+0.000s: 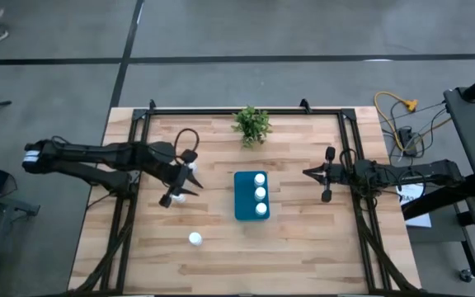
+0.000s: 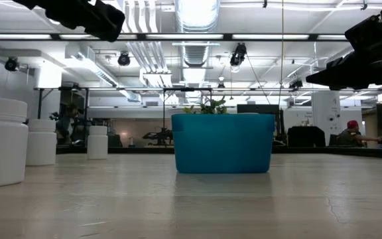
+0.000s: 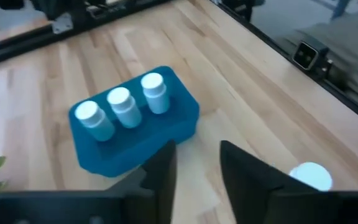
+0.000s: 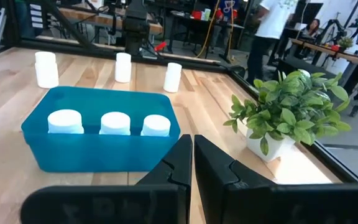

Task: Pick and place pill bottles into a basket
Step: Put the white medicine bottle into the blue bin

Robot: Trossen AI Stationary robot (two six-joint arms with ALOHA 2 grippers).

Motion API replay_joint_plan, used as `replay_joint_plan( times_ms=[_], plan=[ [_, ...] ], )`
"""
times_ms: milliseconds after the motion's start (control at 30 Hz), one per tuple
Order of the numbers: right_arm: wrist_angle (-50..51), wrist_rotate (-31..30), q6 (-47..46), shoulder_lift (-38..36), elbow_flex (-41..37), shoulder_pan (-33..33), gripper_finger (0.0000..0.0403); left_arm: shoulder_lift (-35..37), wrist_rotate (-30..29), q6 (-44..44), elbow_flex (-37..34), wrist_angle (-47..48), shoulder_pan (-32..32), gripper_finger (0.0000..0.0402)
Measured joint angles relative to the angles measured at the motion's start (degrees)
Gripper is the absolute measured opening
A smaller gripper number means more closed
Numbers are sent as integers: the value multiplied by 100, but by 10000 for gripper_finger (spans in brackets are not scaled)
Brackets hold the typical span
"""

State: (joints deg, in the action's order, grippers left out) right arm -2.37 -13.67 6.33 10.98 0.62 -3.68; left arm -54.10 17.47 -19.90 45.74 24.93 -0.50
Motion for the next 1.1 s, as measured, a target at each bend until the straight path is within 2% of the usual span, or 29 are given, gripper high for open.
replay_joint_plan(
  times_ms=[267,433,567,800,1100],
  plan=[
    [0,2,2,-2,0,0,8,-336,-2,9,385,360,-403,216],
    [0,0,2,-2,0,2,8,-592,-61,279,642,460,-693,253],
    [0,2,3,0,0,0,8,-818,-91,605,879,563,-930,266],
    [0,5,4,0,0,0,8,-1285,-166,692,1427,1208,-1591,268],
    [1,13,-23,0,0,0,8,-1877,-1147,765,2077,2118,-2450,268]
  ],
)
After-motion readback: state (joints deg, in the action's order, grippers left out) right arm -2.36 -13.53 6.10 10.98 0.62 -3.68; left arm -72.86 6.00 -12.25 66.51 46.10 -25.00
